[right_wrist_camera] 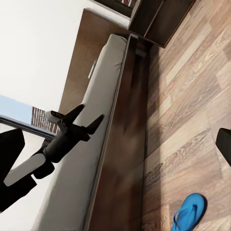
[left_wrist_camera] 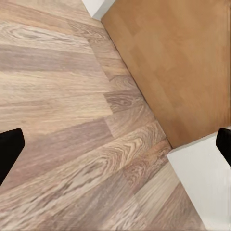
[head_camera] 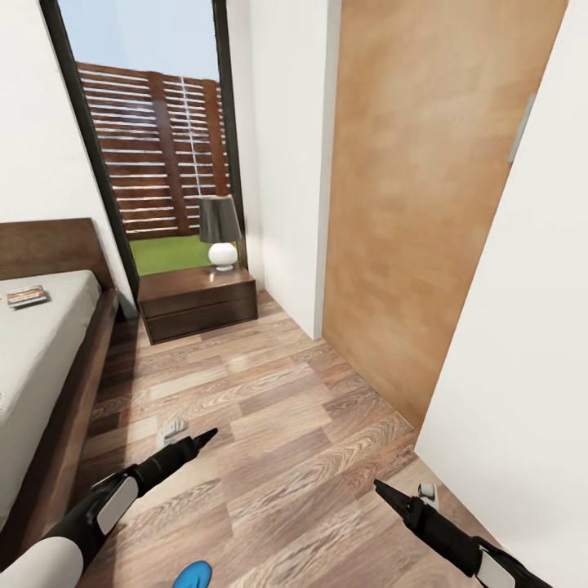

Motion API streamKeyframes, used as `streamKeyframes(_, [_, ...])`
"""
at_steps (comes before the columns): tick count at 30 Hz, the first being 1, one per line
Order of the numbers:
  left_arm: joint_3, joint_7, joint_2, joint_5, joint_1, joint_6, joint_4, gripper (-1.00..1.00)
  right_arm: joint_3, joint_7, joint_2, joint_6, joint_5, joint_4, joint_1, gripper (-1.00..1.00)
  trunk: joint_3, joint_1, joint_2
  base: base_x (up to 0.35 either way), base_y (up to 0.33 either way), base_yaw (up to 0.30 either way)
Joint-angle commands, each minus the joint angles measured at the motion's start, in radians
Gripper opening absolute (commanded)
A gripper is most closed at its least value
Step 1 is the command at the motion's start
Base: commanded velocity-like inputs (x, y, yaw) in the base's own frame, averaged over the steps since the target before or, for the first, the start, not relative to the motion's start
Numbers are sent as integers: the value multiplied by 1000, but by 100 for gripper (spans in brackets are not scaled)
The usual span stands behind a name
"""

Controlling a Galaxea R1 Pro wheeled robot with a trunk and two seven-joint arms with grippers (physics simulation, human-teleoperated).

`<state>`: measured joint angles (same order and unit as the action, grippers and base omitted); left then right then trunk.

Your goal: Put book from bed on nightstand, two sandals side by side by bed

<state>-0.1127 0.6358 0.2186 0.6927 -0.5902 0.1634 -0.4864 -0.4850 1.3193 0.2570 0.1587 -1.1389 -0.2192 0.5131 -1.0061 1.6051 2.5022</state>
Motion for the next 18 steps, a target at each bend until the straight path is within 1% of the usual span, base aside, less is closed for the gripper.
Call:
streamKeyframes(1, [-4,1,1,10,0,9,0,100,-7,3,1,11,-10,0,1,100,3,-1,0,0,0,0])
streamKeyframes(5, [-3,40,1,12,0,5,19,100,-7,3,0,9,-10,0,0,100,18,-2,-1,0,0,0])
streamKeyframes(11, [-2,59,0,13,0,2,61,100,-7,3,-1,5,-10,0,0,100,42,-5,-2,0,0,0])
streamKeyframes(18, [-2,65,-1,15,0,2,86,100,-9,3,-1,5,-10,0,0,100,64,-32,-51,0,0,0])
